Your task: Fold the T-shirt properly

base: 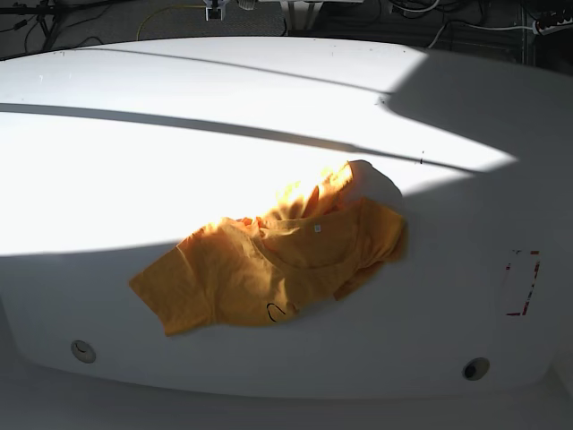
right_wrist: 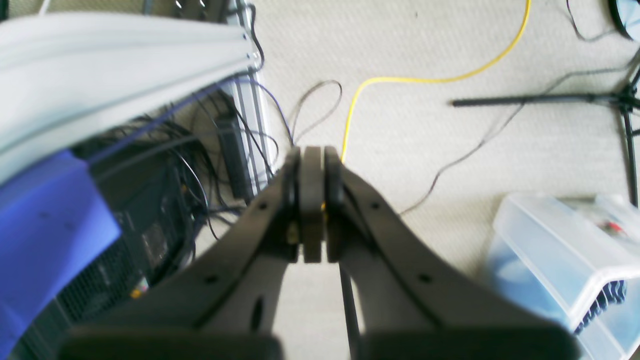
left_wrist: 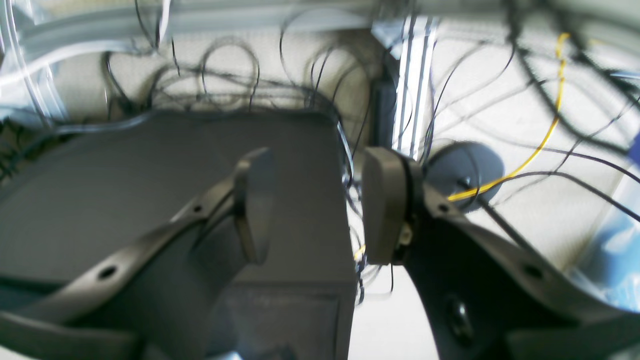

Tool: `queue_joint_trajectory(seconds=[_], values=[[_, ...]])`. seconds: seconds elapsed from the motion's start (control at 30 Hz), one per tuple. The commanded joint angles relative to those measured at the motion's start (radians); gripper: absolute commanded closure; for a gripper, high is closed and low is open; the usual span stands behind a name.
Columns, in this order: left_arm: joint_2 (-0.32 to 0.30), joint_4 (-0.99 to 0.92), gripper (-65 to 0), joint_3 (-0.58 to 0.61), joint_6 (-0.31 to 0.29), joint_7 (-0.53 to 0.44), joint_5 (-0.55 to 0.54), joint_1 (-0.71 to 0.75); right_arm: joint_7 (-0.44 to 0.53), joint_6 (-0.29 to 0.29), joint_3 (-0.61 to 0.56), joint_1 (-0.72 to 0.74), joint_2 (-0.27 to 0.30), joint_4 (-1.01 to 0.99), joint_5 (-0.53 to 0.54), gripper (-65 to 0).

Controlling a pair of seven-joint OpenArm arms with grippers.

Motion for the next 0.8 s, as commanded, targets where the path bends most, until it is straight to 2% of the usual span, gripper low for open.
queue_joint_trajectory(seconds=[0.0, 0.3, 0.4, 0.57, 0.77], values=[[-0.026, 0.114, -25.4, -0.001, 0.002, 0.01, 0.0, 0.097, -0.012, -0.005, 0.0, -0.098, 0.003, 0.095, 0.001, -0.5], [-0.038, 0.372, -25.4, -0.002, 0.005, 0.013, -0.001, 0.26, -0.075, -0.005, 0.0, -0.247, 0.007, 0.333, 0.001, -0.5], [-0.072, 0.444, -25.4, -0.013, 0.005, 0.037, -0.001, 0.309, -0.081, -0.005, 0.0, -0.302, 0.009, 0.432, 0.001, -0.5], [-0.084, 0.573, -25.4, -0.076, 0.003, 0.074, -0.001, 0.381, -0.098, -0.005, 0.003, -0.382, 0.019, 0.587, 0.001, -0.5], [-0.09, 0.777, -25.4, -0.146, 0.002, 0.077, 0.0, 0.51, -0.19, -0.005, 0.001, -0.488, 0.053, 0.801, 0.003, -0.5]])
